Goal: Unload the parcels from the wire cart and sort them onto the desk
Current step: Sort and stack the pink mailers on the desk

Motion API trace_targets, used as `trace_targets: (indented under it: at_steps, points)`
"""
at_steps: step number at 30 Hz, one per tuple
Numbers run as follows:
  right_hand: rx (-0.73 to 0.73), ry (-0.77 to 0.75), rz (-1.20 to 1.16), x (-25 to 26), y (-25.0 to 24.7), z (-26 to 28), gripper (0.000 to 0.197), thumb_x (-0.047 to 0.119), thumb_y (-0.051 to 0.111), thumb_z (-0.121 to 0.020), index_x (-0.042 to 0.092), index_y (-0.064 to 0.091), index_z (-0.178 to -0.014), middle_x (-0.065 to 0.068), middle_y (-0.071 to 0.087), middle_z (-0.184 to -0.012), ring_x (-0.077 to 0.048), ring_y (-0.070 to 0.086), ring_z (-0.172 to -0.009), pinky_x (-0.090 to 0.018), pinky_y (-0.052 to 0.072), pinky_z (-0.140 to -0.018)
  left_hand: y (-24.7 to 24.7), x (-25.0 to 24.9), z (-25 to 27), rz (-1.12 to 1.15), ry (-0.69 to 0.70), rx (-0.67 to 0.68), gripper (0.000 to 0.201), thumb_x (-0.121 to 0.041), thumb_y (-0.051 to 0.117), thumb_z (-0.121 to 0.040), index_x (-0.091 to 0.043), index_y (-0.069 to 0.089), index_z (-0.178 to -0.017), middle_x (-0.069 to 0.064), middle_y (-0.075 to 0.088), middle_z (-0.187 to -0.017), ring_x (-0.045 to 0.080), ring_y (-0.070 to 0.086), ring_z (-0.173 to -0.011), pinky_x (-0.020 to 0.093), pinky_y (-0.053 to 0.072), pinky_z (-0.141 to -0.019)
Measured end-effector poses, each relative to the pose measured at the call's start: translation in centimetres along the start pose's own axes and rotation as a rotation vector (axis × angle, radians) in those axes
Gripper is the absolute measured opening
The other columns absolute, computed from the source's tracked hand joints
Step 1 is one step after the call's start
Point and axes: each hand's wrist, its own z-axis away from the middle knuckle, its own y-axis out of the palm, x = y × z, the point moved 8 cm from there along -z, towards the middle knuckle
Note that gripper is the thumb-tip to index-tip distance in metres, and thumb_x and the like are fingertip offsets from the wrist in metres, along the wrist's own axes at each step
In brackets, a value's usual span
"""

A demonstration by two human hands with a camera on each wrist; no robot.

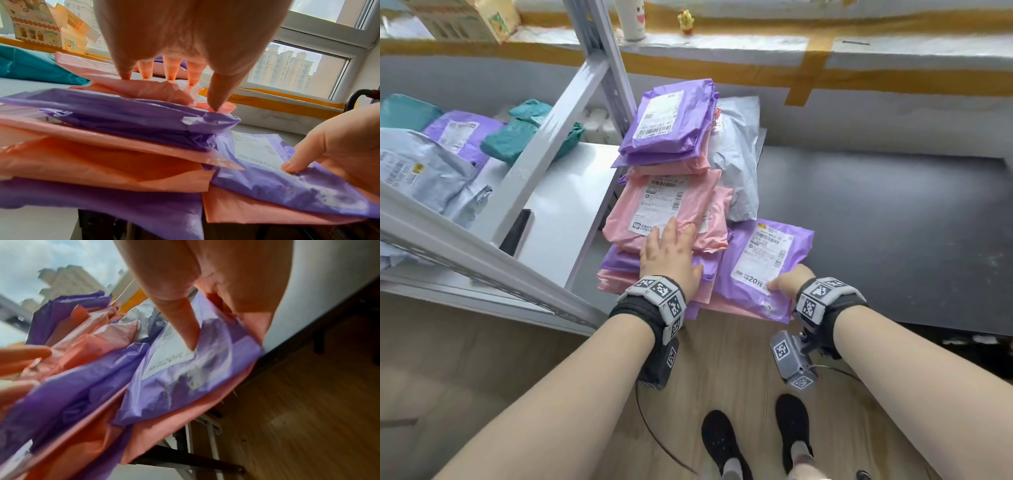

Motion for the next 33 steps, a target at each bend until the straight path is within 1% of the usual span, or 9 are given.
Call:
trace_targets:
  at_steps: [4,8,13,16,19,21,24,29,33]
  points:
    - [-0.056,-0.055,0.138,0.8,-0.9,-0.3,0.048,0.016,0.074,-0.077,0.002,0.053,-0.118,-0.014,0.059,-0.122,-0.030,0.059,-0.111,-0.037,0.048,-0.096,-0.8,0.8,0.3,0.100,-0.027,-0.079,0.072,-0.041,0.051,-0.091,-0.025,0.013,-0.150,0.006,0.003,-0.158,0.030,0.004,-0.145,0.041,0.005,-0.119]
    - [-0.194,-0.108,0.110,0.8,-2.0,-0.3,0.073,0.021,0.078,-0.071,0.003,0.039,-0.130,-0.017,0.049,-0.131,-0.033,0.052,-0.119,-0.040,0.043,-0.101,-0.5,4.4,2.3,0.335,-0.371,-0.184,0.083,-0.052,0.057,-0.084,-0.016,0.017,-0.148,0.013,0.005,-0.155,0.032,0.004,-0.144,0.049,0.008,-0.117]
    - [-0.152,-0.196,0.174,1.2,-1.5,-0.3,0.061,0.012,0.075,-0.075,0.004,0.044,-0.127,-0.014,0.055,-0.127,-0.031,0.054,-0.117,-0.036,0.042,-0.098,4.0,7.6,3.5,0.747,-0.739,0.003,0.126,-0.062,0.070,-0.069,-0.010,-0.011,-0.149,0.022,-0.009,-0.155,0.036,0.004,-0.145,0.050,0.014,-0.117]
    - [-0.127,-0.209,0.207,0.8,-1.8,-0.7,0.061,0.009,0.070,-0.077,0.008,0.043,-0.132,-0.013,0.055,-0.127,-0.030,0.055,-0.116,-0.034,0.042,-0.098,6.9,7.7,3.3,1.097,-0.835,0.098,0.137,-0.060,0.077,-0.061,-0.012,-0.018,-0.147,0.016,0.010,-0.155,0.038,0.032,-0.135,0.053,0.043,-0.101]
    - [-0.181,-0.194,0.330,0.0,-2.8,-0.8,0.051,0.010,0.055,-0.082,0.018,0.044,-0.131,-0.017,0.052,-0.127,-0.038,0.053,-0.113,-0.038,0.044,-0.098,7.8,6.9,3.1,1.332,-0.858,0.088,0.123,-0.045,0.082,-0.064,-0.017,-0.003,-0.148,0.016,0.028,-0.146,0.038,0.045,-0.123,0.047,0.055,-0.076]
    - [-0.198,-0.215,0.387,0.0,-2.9,-0.6,0.041,0.008,0.050,-0.083,0.016,0.049,-0.123,-0.017,0.056,-0.121,-0.039,0.054,-0.109,-0.038,0.046,-0.092,8.0,6.5,2.6,1.394,-0.839,0.080,0.117,-0.043,0.084,-0.061,-0.020,0.006,-0.144,0.017,0.033,-0.142,0.038,0.049,-0.120,0.048,0.056,-0.075]
    - [-0.147,-0.293,0.360,1.0,-1.6,-0.1,0.032,0.005,0.050,-0.086,0.007,0.055,-0.117,-0.015,0.062,-0.116,-0.036,0.058,-0.105,-0.031,0.044,-0.084,8.0,5.7,2.4,1.496,-0.811,0.098,0.118,-0.047,0.087,-0.042,-0.024,0.018,-0.135,0.015,0.042,-0.134,0.034,0.056,-0.111,0.047,0.058,-0.071]
    - [-0.121,-0.321,0.318,1.8,-1.2,-0.1,0.039,0.000,0.047,-0.084,0.010,0.058,-0.120,-0.011,0.064,-0.118,-0.033,0.060,-0.104,-0.032,0.047,-0.088,7.6,5.3,1.7,1.547,-0.761,0.060,0.109,-0.046,0.083,-0.027,-0.025,0.025,-0.117,0.016,0.047,-0.129,0.034,0.061,-0.105,0.045,0.058,-0.067]
    - [-0.114,-0.340,0.297,2.2,-1.4,-0.3,0.055,-0.001,0.045,-0.085,0.017,0.047,-0.137,-0.006,0.059,-0.128,-0.030,0.057,-0.112,-0.028,0.044,-0.089,7.6,5.2,1.6,1.625,-0.737,0.076,0.102,-0.034,0.086,-0.041,-0.013,0.031,-0.124,0.020,0.053,-0.123,0.035,0.068,-0.089,0.047,0.058,-0.064]
